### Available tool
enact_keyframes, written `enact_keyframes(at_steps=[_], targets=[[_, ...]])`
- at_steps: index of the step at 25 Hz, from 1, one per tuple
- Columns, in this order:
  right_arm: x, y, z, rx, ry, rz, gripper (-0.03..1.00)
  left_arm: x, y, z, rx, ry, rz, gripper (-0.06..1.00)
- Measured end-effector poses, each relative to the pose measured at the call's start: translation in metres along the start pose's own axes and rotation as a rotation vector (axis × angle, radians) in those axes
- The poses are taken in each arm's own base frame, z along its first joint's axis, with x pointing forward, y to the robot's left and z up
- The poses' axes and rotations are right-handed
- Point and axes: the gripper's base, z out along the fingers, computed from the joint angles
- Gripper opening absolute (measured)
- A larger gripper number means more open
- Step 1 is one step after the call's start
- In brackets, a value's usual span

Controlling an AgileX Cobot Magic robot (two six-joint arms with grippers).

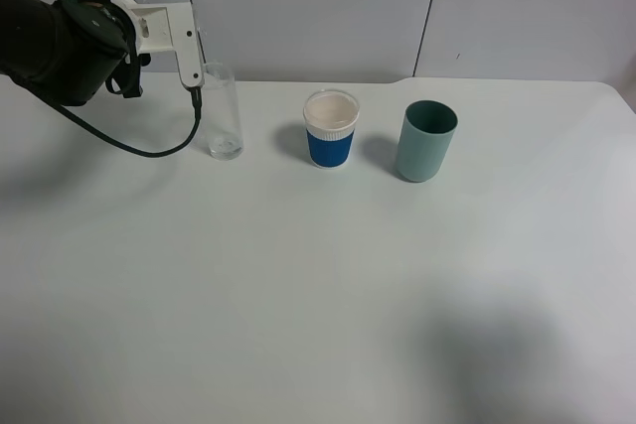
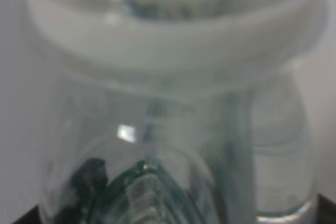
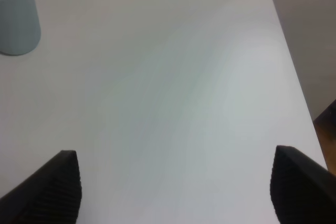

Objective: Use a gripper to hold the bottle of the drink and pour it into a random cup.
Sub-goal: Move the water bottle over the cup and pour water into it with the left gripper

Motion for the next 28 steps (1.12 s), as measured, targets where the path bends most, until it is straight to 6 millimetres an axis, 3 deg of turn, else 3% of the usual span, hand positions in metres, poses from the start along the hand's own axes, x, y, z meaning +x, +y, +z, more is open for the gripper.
enact_keyframes(at_steps=[28], targets=[[0.0, 0.0, 0.0, 0.0, 0.0, 0.0, 0.74, 0.0022, 0.0042, -0.0001, -0.046, 0.024, 0.011, 0.54]])
